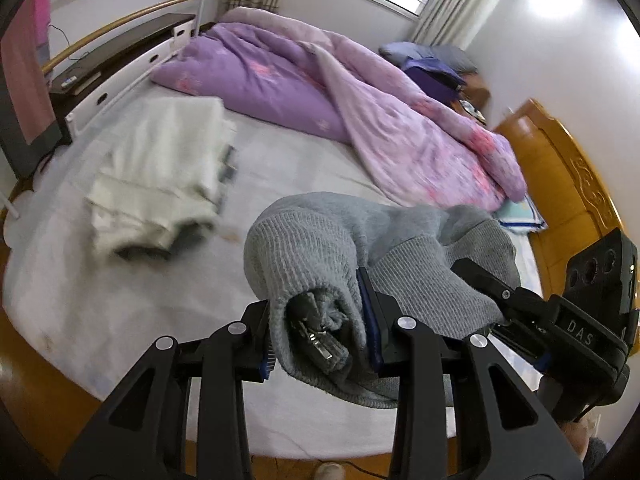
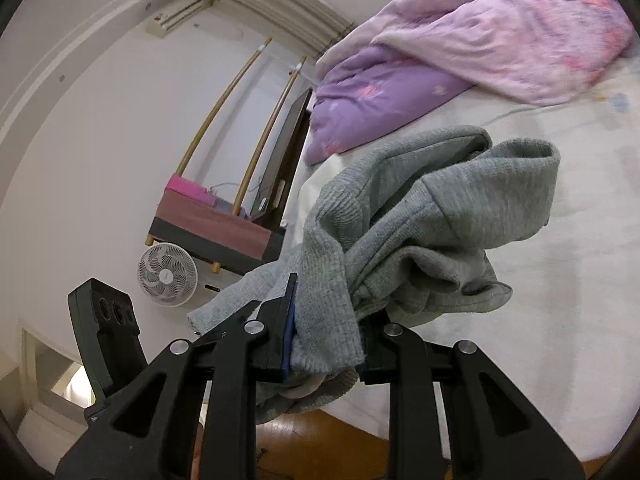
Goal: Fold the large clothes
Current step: 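Lift the folded hoodie with both grippers and carry it to the clothes stack, then lower the hoodie onto the folded clothes stack and open both grippers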
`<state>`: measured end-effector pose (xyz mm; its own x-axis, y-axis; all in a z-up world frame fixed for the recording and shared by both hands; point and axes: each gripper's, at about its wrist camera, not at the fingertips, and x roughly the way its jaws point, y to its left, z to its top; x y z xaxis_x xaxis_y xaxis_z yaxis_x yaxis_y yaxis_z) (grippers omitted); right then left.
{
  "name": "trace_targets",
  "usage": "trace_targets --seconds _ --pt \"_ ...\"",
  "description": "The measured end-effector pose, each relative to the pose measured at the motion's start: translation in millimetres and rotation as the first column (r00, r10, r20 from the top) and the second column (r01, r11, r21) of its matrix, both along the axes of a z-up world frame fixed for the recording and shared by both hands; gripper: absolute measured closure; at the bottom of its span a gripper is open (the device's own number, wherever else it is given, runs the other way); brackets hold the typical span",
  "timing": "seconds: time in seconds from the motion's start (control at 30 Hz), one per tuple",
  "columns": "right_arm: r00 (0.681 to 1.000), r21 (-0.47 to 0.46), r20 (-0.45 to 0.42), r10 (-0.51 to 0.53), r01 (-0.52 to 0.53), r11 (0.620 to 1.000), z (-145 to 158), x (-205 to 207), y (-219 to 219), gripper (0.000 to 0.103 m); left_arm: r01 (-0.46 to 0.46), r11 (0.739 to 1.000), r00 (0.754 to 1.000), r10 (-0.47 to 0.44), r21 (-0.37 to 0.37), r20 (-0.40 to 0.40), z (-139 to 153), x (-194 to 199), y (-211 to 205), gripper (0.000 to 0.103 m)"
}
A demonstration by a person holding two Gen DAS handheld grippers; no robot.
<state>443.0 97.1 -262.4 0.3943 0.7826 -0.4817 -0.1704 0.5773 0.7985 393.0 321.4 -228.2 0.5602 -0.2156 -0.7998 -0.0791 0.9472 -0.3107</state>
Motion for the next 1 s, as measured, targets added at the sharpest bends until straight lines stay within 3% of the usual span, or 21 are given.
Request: trace_targets --seconds 0.13,0.27,0.4,0.5,0.63,0.7,0.77,1.0 --pt "1.0 0.009 0.023 0.016 -0.016 1.0 12.1 49.7 89.0 0.082 -0.008 1.0 1.0 0.008 0.0 0.023 11.7 43.2 88.9 0.07" --pt "0.996 0.004 0.082 0.045 -0.045 0.999 24.0 113.1 168.8 0.082 -0.044 0.999 0.993 0.043 0.015 0.109 26.6 96.8 170.5 0.07" --pt "0.981 0.0 0.179 0.076 -0.077 0.997 34.9 173.6 239.4 0.082 -0.107 0.994 0.968 0.1 0.015 0.229 36.7 144.0 237.4 0.07" --pt "0.973 -0.045 0.212 0.093 -0.086 0.995 13.5 202.6 276.0 0.082 -0.136 0.99 0.941 0.12 0.03 0.317 24.4 171.9 275.0 0.07" --pt "0.998 -0.127 -0.006 0.063 -0.063 0.99 -84.8 227.1 317.5 0.081 -0.15 0.984 0.971 0.13 0.09 0.2 -46.2 214.4 304.1 0.069" --pt "0.989 -0.187 -0.126 0.079 -0.102 0.977 -126.9 227.6 331.3 0.081 -0.157 0.981 0.987 0.151 0.111 0.06 -102.3 226.8 315.0 0.068" --pt "0.966 -0.258 -0.235 0.108 -0.169 0.951 -166.3 225.9 343.9 0.081 -0.167 0.981 0.985 0.171 0.095 -0.035 -143.9 222.7 321.1 0.068" --pt "0.943 -0.283 -0.316 0.1 -0.194 0.939 -208.8 222.9 344.8 0.079 -0.193 0.978 0.973 0.201 0.076 -0.11 -184.6 192.3 328.7 0.057"
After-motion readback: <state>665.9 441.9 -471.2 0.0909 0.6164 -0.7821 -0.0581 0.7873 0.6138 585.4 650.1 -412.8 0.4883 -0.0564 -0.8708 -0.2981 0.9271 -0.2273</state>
